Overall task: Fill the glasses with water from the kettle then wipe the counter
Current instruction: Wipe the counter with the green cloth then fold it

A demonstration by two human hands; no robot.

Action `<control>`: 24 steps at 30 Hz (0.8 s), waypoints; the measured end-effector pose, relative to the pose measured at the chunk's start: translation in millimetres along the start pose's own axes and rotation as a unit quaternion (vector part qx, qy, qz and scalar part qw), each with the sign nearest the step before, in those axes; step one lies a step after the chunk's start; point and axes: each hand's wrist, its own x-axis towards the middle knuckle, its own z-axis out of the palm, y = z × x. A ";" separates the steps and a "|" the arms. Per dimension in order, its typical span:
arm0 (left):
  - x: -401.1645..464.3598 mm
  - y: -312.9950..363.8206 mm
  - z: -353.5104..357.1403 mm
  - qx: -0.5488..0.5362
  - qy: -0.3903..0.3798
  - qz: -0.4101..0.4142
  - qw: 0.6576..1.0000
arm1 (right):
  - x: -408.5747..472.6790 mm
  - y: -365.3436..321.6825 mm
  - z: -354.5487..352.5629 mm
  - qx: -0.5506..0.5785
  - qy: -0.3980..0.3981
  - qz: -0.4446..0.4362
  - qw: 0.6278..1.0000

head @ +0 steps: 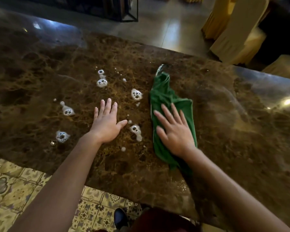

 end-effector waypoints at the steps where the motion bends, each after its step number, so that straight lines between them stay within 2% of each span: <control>1: 0.2 -0.4 0.7 0.000 0.001 0.003 1.000 | -31.9 -3.2 5.5 -0.002 0.009 -0.006 1.000; 3: 0.8 -1.7 1.7 0.003 0.005 0.005 1.000 | -74.6 -2.6 10.5 -0.004 0.022 0.012 1.000; 6: 2.0 -2.7 2.4 0.003 0.008 0.005 1.000 | -69.6 6.6 3.8 -0.014 0.020 0.056 0.998; 10: 3.4 -3.8 5.1 0.000 0.013 0.002 1.000 | 7.3 26.9 -10.2 0.018 0.042 0.112 0.993; 17: 3.9 -5.1 4.6 -0.010 0.016 0.001 1.000 | 190.9 54.8 -46.7 0.107 0.070 0.201 0.971; 20: 3.5 -5.6 5.7 -0.018 0.019 0.003 1.000 | 236.2 51.1 -49.2 0.097 0.058 0.180 0.977; 24: 2.3 -6.1 4.8 -0.025 0.013 0.005 1.000 | 227.1 25.2 -43.9 0.097 0.038 0.059 0.993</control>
